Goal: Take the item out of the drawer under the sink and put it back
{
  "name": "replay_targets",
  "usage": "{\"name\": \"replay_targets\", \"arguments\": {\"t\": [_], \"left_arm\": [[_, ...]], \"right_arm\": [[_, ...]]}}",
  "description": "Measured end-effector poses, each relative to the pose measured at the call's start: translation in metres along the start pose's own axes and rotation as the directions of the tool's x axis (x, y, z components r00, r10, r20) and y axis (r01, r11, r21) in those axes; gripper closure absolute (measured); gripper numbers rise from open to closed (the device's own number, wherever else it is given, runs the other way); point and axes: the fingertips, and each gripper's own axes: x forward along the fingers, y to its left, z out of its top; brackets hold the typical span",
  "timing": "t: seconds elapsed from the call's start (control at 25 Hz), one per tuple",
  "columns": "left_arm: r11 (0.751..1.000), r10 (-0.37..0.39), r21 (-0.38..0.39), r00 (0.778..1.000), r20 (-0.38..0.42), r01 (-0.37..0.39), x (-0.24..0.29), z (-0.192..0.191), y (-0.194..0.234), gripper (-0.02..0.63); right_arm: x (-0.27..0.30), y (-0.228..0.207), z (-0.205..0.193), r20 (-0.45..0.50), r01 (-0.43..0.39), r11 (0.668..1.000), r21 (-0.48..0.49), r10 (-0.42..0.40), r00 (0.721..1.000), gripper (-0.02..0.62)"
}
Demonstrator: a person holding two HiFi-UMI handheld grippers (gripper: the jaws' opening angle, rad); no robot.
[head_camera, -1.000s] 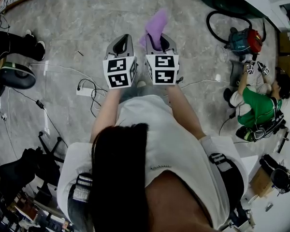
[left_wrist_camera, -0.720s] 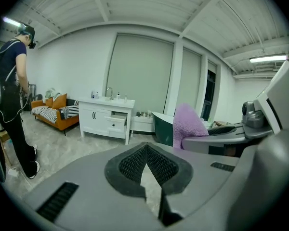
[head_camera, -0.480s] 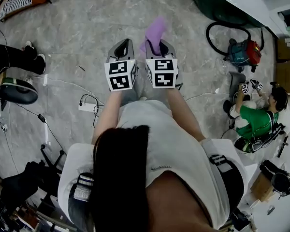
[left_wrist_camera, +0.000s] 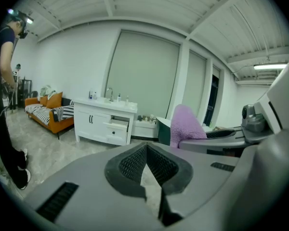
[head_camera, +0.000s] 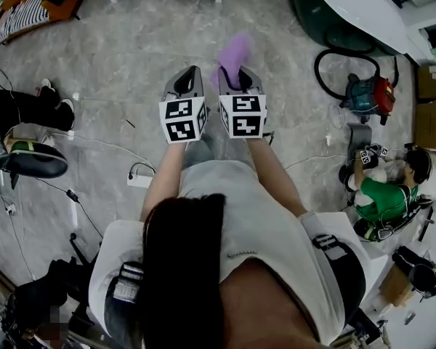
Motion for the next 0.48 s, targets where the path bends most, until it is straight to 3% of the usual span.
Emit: {"name": "replay_targets", "arguments": {"t": [0.48], "left_arm": [[0.999,-0.052,0.013,0.998,-0.023,0.052,0.048,0.031,0.051,0.603]], "right_arm": [[0.065,0.007,0.027,-0.022,0.029,0.999,0.041,-0.028,0.999,0.482]]}}
